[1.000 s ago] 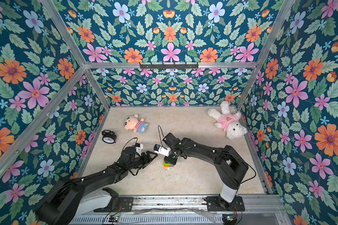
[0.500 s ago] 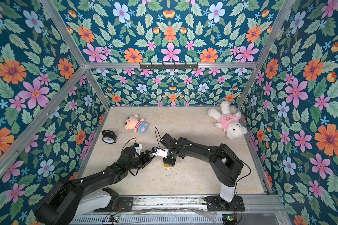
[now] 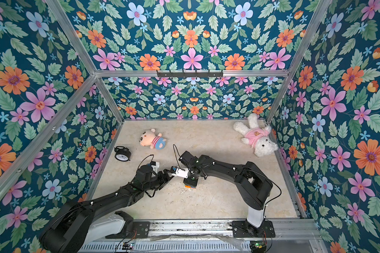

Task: Assemble the number 5 with lego
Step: Assemble the lego brick with the lego brick.

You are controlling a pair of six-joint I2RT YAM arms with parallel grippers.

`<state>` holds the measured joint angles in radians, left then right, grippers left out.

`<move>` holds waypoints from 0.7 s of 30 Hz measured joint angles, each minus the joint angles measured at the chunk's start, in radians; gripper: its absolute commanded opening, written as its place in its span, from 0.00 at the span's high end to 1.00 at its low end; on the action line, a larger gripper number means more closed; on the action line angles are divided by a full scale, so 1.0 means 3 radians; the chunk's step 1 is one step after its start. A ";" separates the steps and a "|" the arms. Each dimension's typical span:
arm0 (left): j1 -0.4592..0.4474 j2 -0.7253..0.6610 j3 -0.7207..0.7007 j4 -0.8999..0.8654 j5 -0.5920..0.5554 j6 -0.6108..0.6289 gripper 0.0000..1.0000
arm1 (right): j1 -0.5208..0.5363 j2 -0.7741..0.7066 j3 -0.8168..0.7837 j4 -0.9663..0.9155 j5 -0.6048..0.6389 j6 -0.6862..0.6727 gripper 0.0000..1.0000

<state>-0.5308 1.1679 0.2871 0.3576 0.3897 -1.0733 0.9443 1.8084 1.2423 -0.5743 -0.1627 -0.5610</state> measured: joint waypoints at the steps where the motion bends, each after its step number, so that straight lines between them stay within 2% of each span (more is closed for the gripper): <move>1: 0.0000 0.0001 0.0004 0.0001 0.0000 0.0001 0.19 | 0.0001 0.0017 0.0022 0.0000 0.0025 0.0031 0.61; 10: 0.0001 0.0000 0.0025 -0.0097 -0.0028 0.0024 0.17 | 0.0008 0.0052 0.0097 -0.0097 0.0217 0.0235 0.58; 16: 0.0001 -0.0023 0.0025 -0.0122 -0.0065 0.0025 0.17 | 0.0019 0.0046 0.0113 -0.0139 0.0284 0.0332 0.46; 21: 0.0001 -0.0023 0.0069 -0.0149 -0.0064 0.0053 0.17 | 0.0023 -0.0154 0.0112 -0.0081 0.0290 0.0397 0.41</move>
<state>-0.5304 1.1610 0.3077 0.3130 0.3706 -1.0573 0.9512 1.7622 1.2758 -0.5987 -0.0757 -0.4419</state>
